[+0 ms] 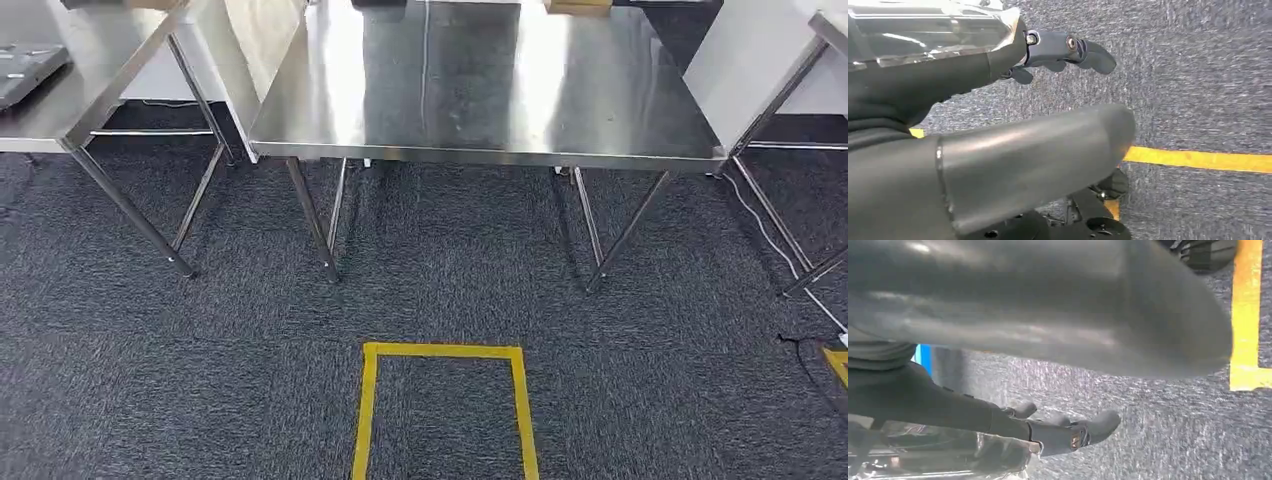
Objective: Take the parts from the cabinet and place them on the table.
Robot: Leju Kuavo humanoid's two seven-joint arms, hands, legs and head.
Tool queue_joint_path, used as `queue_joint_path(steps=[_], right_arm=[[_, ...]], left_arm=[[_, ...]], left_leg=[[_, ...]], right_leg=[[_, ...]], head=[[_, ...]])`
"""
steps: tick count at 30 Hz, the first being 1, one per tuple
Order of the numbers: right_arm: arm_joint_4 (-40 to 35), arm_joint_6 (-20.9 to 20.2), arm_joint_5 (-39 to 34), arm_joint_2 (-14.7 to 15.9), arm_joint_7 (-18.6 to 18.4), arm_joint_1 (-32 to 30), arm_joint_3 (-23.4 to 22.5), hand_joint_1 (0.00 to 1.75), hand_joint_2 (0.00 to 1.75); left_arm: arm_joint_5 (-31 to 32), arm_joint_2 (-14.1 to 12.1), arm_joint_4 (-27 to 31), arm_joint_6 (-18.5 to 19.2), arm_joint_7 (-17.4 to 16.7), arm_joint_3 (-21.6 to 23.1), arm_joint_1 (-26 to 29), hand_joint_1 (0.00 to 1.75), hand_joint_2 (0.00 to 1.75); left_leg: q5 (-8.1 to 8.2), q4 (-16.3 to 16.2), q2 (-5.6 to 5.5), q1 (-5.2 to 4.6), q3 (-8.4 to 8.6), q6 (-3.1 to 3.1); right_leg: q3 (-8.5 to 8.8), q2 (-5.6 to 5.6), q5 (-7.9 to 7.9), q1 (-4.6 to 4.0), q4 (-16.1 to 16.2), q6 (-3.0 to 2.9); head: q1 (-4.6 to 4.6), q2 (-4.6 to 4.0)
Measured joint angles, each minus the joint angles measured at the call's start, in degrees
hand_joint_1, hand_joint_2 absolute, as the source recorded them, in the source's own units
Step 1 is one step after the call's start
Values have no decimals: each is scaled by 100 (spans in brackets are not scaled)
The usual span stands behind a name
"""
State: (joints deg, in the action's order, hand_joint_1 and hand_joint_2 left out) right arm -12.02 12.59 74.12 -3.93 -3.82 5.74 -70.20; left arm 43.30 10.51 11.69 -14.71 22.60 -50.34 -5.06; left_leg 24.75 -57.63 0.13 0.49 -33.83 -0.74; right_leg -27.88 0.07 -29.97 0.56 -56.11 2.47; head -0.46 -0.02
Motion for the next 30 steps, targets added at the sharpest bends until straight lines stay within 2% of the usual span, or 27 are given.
queue_joint_path(steps=[1, 2, 3, 5, 6, 7, 8, 10, 11, 12, 15, 16, 17, 18, 19, 20, 21, 22, 23, 25, 26, 27, 28, 29, 30], right_arm=[[2, 2, -4, -29, 9, 0, 0, 0, 0], [0, 2, -2, -37, 24, 8, 0, 0, 0], [0, 2, -4, -39, 31, 10, 0, 0, 0], [0, 2, -4, -46, 39, 2, 0, 0, 0], [0, 2, -4, -48, 42, -3, 0, 0, 0], [0, 2, -4, -50, 42, -12, 0, 0, 0], [0, 2, -4, -52, 44, -19, 0, 0, 0], [0, 2, -7, -72, 46, -17, 0, 0, 0], [0, 4, -7, -81, 46, -15, 0, 0, 0], [0, 7, -7, -85, 48, -8, 0, 0, 0], [0, 20, -13, -101, 48, 0, 0, 0, 0], [0, 26, -13, -101, 48, -2, 0, 0, 0], [0, 33, -13, -81, 48, -1, 0, 0, 0], [2, 37, -13, -96, 46, -3, 0, 0, 0], [2, 37, -13, -101, 46, -2, 0, 0, 0], [0, 39, -13, -98, 46, -2, 0, 0, 0], [0, 39, -13, -98, 46, -5, 0, 0, 0], [0, 39, -13, -96, 46, -10, 0, 0, 0], [0, 39, -15, -94, 42, -12, 0, 0, 0], [0, 39, -15, -85, 39, -3, 0, 0, 0], [0, 39, -15, -85, 39, 11, 0, 0, 0], [2, 39, -15, -96, 39, 30, 0, 0, 0], [0, 39, -15, -85, 37, 21, 0, 0, 0], [0, 39, -15, -92, 37, 11, 0, 0, 0], [0, 39, -15, -92, 35, 9, 0, 0, 0]], left_arm=[[0, -15, 0, 13, 13, -9, 7, 0, 0], [0, -30, 0, 24, 24, -20, 9, 0, 0], [0, -35, 0, 26, 31, -31, 8, 0, 0], [0, -48, 0, 33, 37, -52, 9, 0, 0], [-2, -52, 0, 35, 39, -55, 13, 0, 0], [0, -57, 0, 37, 46, -57, 17, 0, 0], [-4, -63, 0, 37, 52, -63, 21, 0, 0], [-9, -81, 0, 37, 70, -72, 19, 0, 0], [-9, -85, 0, 37, 76, -72, 17, 0, 0], [-9, -87, 0, 39, 76, -74, 8, 0, 0], [-11, -107, 0, 39, 83, -81, 18, 0, 0], [-11, -107, 0, 39, 83, -83, 22, 0, 0], [-11, -96, 0, 37, 81, -83, 16, 0, 0], [-9, -96, 2, 35, 81, -83, 7, 0, 0], [-9, -96, 0, 31, 79, -83, 3, 0, 0], [-9, -92, 0, 28, 76, -85, 5, 0, 0], [-9, -92, 0, 26, 76, -85, 5, 0, 0], [-9, -92, 0, 22, 72, -92, 6, 0, 0], [-9, -90, 0, 22, 72, -94, 6, 0, 0], [-9, -85, 0, 24, 72, -98, 6, 0, 0], [-9, -85, 0, 26, 70, -98, 5, 0, 0], [-2, -94, 4, 31, 70, -98, 4, 0, 0], [2, -85, 2, 37, 68, -98, 6, 0, 0], [9, -90, 2, 37, 68, -101, 4, 0, 0], [11, -90, 2, 39, 68, -101, -2, 0, 0]], left_leg=[[7, -7, -14, 21, -36, 37], [169, -138, -21, 32, -94, 60], [460, -452, -22, 40, -222, 71], [965, -1357, -31, 47, -566, 118], [1087, -1699, -30, 53, -687, 137], [1068, -1789, -30, 57, -685, 142], [921, -1591, -27, 65, -536, 144], [497, -689, -26, 84, 20, 132], [369, -254, -34, 86, 279, 96], [426, -95, -35, 59, 341, 75], [395, -100, -36, 1, 264, -23], [340, -35, -32, 8, 254, -97], [271, 24, 4, 39, 251, -163], [224, 44, 4, 43, 211, -234], [193, 44, 6, 42, 157, -243], [154, 42, 14, 39, 104, -244], [116, 39, 24, 38, 51, -241], [70, 34, 28, 40, -8, -226], [29, 32, 28, 51, -63, -201], [-40, 24, 28, 82, -140, -140], [-69, 5, 27, 84, -165, -96], [-99, -20, 29, 48, -207, -50], [-139, -5, 28, 54, -192, -1], [-156, -23, 18, 32, -196, 27], [-200, -23, 12, 36, -196, 51]], right_leg=[[-5, -8, 66, 106, 47, -90], [11, -17, 101, 107, 46, -141], [-39, -23, 138, 108, 42, -205], [-109, -39, 183, 75, 30, -252], [-143, -41, 193, 67, 16, -238], [-167, -40, 200, 62, 3, -229], [-184, -41, 202, 62, -18, -225], [-196, -34, 203, 65, -62, -217], [-204, -33, 205, 63, -96, -208], [-248, -35, 195, -16, -148, -177], [-328, -38, 271, 7, -118, -60], [-344, -36, 291, -22, -118, -12], [-403, -33, 190, 23, -216, -6], [-509, -30, -37, 10, -459, -52], [-676, -21, -298, 22, -869, -93], [-849, -21, -528, 34, -1327, -105], [-957, -19, -670, 34, -1682, -87], [-941, -20, -689, 50, -1814, -30], [-750, -20, -590, 79, -1588, 48], [-148, -22, -283, 137, -663, 197], [172, -23, -198, 179, -170, 241], [373, -12, -243, 159, 105, 208], [295, 45, -150, 67, -13, 148], [207, 51, -183, 98, 31, 90], [188, 49, -163, 78, 2, 43]], head=[[18, 0], [-2, 0], [-24, 0], [-22, 0], [-22, 0], [-17, 0], [-24, 0], [-26, 0], [-26, 0], [-24, 0], [-15, 0], [-18, 0], [-22, 0], [11, 0], [35, 0], [35, 0], [35, 0], [37, 0], [37, 0], [37, 0], [42, 0], [55, 0], [42, 0], [15, 0], [15, 0]])
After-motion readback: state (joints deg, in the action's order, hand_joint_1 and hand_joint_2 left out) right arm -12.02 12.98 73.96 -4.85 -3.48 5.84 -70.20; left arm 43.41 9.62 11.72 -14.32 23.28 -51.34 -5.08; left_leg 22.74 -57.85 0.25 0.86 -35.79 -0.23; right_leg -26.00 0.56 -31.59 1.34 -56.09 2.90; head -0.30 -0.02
